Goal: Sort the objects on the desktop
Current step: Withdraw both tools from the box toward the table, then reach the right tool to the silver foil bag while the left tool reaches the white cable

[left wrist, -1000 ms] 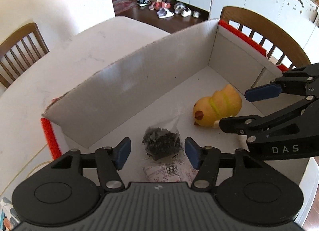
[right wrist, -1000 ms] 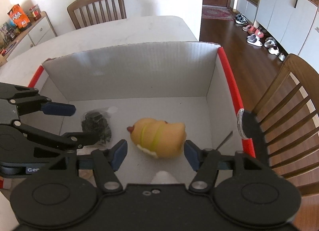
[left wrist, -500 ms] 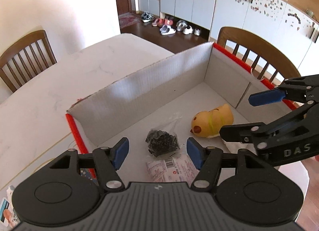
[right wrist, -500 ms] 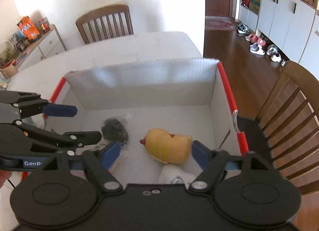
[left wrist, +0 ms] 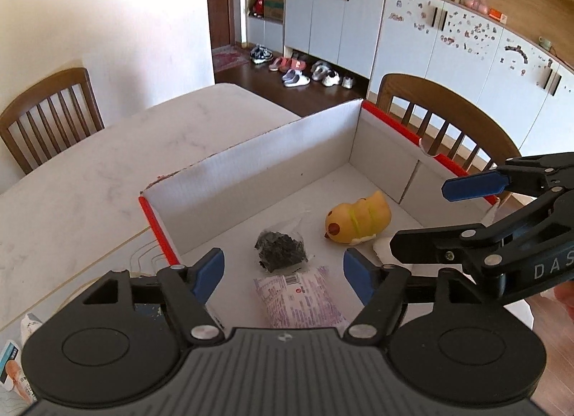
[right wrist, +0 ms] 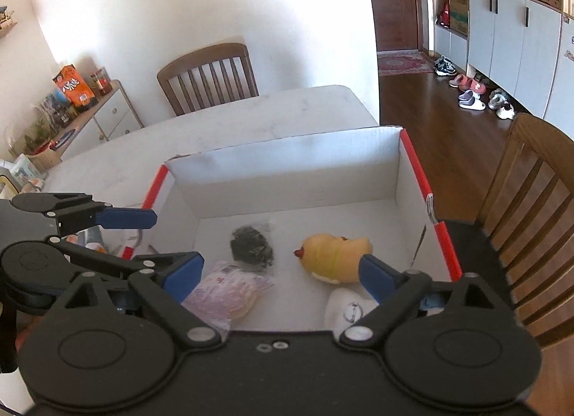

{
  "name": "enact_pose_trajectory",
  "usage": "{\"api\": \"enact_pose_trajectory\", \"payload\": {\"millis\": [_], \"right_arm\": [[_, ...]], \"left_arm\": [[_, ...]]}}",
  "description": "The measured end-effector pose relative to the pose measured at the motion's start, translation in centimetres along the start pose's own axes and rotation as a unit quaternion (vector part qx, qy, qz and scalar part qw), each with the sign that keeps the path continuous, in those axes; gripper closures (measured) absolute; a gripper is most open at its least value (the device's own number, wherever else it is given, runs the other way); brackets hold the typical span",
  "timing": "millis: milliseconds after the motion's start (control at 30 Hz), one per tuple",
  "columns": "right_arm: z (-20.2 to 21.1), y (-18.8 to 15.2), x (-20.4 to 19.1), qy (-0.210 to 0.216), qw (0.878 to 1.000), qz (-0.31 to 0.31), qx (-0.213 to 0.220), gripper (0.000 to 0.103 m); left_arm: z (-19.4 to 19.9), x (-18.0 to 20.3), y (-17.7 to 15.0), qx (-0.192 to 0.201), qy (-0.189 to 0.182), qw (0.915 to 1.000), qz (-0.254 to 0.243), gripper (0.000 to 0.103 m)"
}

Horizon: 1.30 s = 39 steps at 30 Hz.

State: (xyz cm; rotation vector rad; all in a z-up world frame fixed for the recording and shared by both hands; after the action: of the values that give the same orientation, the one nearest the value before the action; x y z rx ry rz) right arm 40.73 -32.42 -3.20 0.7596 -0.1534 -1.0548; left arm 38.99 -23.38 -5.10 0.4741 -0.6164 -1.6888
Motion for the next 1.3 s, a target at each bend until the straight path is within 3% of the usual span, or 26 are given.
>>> {"api": "enact_pose_trajectory", "payload": {"millis": [433,567,1300], "right_arm": [[1.7,-0.4,-2.9,-0.011,0.999,-0.017,0.033,0.006],[1.8,-0.8,-4.0,-0.016,0.999,-0.026,0.037,0.006],[1.0,-3.7,-15.2,-0.035,0.999,-0.024,0.033,0.005]], "left_arm": [[3.5,-2.4,-1.8,0.030,-0.009,0.9992,0.026,0.014],[4.8,-3.4,-2.9,0.038,-0.011,0.9988,0.029,0.004],[11.9,-10.7,-10.5,0.074,-0.014,0.9965,0.035,0.001]]}}
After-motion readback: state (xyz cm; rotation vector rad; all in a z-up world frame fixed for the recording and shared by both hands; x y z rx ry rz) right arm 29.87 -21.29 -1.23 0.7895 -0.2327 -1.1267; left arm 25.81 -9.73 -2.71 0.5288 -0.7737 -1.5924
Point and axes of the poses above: each gripper's, at about its wrist camera, not at the fingertips, and z roughly against the way its jaws point, x to its right, y to its top, the point moved 7 cm from there along -z, roughly the way its jaws point, and after that the axes turned 2 degrees about -x, right-handed, at the moved point
